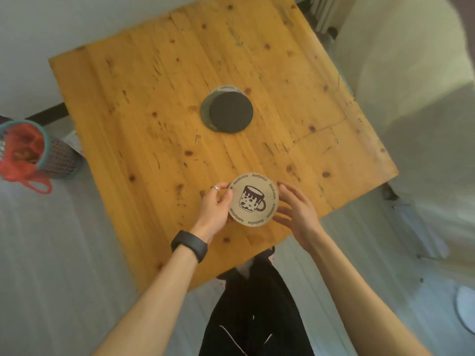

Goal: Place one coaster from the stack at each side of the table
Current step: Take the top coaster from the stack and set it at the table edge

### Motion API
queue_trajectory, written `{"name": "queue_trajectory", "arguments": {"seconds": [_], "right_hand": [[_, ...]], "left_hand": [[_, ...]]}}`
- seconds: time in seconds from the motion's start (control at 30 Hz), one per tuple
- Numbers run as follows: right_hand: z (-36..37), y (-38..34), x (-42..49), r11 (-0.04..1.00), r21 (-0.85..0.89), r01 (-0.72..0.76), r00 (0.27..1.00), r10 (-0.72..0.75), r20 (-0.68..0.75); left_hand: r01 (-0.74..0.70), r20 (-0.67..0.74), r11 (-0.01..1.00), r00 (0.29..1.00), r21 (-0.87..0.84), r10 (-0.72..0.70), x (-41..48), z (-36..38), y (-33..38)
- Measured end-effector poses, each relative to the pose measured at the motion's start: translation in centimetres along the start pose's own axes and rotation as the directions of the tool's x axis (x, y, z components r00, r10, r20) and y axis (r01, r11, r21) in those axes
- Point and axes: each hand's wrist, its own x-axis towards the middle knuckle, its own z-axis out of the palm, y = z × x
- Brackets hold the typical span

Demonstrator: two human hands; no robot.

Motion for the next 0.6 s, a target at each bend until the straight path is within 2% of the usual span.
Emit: {"name": "queue_trajectory", "arguments": {"seconds": [0.13,0.2,0.33,0.4,0.47,0.6], "right_hand": [[-1.3,1.8,-0.5,0.986,-0.164,-0.044,0.999,0.046,0.013],[-1.8,2.9,-0.3,0.953,-0.300,0.028,0.999,-0.033,-0.010],[-3.1,3.9,0.5,0.799,-0.577,0.171,0.977,-0.212,-0.005],[-3.3,3.6,0.9,0.749,-0.629,0.208,0.972,-0.231,0.047],[-3.3,3.2,1.4,0.753,-0.621,0.216,0.973,-0.221,0.071],[-3.8,2.5,2.6,0.765,-0.625,0.155,0.982,-0.187,0.015]], "left_hand": [[0.109,-0.039,0.985,0.993,-0.136,-0.115,-1.1,1.3,-3.2],[0.161,-0.049,0.977,0.984,-0.141,-0.170,-1.5,2.2,-4.8],[0.153,-0.147,0.986,0.976,-0.069,-0.161,-2.5,3.1,-6.8],[0.134,-0.152,0.989,0.978,-0.058,-0.142,-2.7,3.3,-6.9],[0.112,-0.187,0.993,0.975,-0.044,-0.118,-2.7,3.5,-6.9],[0.129,-0.278,0.979,0.945,-0.158,-0.169,-1.8,4.6,-6.5]]}}
